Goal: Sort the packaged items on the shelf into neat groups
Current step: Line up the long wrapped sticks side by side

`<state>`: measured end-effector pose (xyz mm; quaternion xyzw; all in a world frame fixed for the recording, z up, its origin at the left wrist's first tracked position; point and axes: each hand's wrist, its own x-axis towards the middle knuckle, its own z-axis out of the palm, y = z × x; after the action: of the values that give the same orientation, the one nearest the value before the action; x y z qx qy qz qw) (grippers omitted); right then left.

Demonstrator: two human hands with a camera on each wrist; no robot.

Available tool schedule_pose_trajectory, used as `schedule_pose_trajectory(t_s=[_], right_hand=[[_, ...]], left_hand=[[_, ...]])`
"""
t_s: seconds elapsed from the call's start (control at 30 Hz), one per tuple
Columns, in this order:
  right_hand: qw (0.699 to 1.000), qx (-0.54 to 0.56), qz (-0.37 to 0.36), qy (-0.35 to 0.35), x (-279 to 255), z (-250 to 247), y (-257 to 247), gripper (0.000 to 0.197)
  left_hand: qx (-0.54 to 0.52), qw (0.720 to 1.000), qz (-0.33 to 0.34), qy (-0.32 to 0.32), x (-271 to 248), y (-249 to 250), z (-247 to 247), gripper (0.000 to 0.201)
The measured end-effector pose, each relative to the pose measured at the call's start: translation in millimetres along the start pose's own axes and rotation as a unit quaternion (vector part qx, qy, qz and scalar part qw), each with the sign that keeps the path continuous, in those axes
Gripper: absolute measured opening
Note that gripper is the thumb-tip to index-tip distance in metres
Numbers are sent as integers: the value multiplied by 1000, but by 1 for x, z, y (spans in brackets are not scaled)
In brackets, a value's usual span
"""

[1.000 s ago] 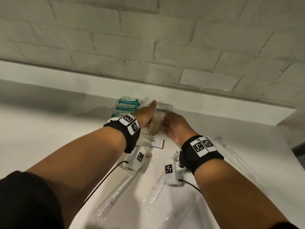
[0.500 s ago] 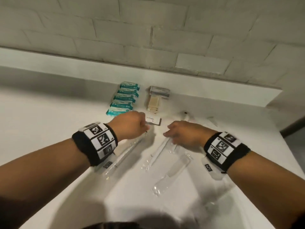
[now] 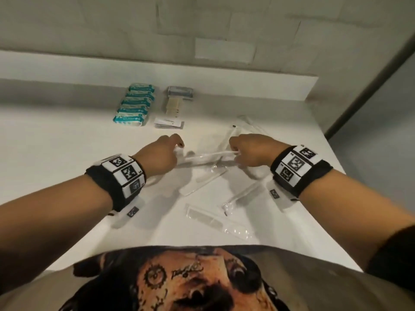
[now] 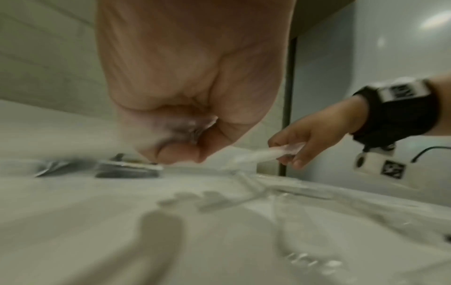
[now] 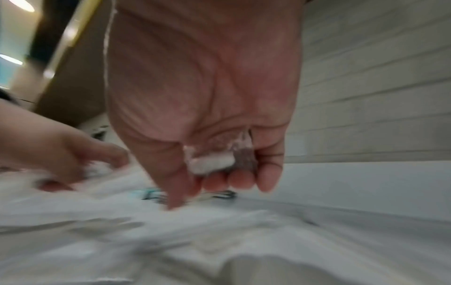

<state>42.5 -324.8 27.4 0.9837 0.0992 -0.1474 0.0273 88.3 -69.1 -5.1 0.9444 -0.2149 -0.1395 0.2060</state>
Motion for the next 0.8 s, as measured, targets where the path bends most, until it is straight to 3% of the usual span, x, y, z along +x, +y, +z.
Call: schedule_pose_trajectory(t_s=[0.07, 0.13, 0.23, 0.3, 0.43, 0.57, 0.7, 0.8], right_hand=[[998, 24, 57, 14, -18, -2, 26, 29], [994, 48, 99, 14, -36, 0, 47, 32], [993, 80, 84, -12, -59, 16, 59, 25], [995, 86, 40, -19, -72, 30, 59, 20], [998, 51, 32, -30, -90, 63, 55, 41], [998, 9, 62, -2, -95, 80, 53, 27], [981, 147, 117, 50, -110, 68, 68, 14], [943, 234, 209, 106, -123, 54, 91, 26]], left_hand=[[5, 998, 64, -14, -16, 20, -1, 23], [57, 985, 136, -94, -36, 44, 2, 13], [144, 950, 191, -201, -57, 72, 23, 19], [180, 943, 196, -197, -60, 84, 39, 20], [201, 964, 142, -100, -43, 100, 47, 18], [187, 980, 67, -19, -8, 99, 40, 21], [125, 992, -9, -9, 25, 100, 42, 42], [90, 995, -47, -23, 42, 105, 48, 63]])
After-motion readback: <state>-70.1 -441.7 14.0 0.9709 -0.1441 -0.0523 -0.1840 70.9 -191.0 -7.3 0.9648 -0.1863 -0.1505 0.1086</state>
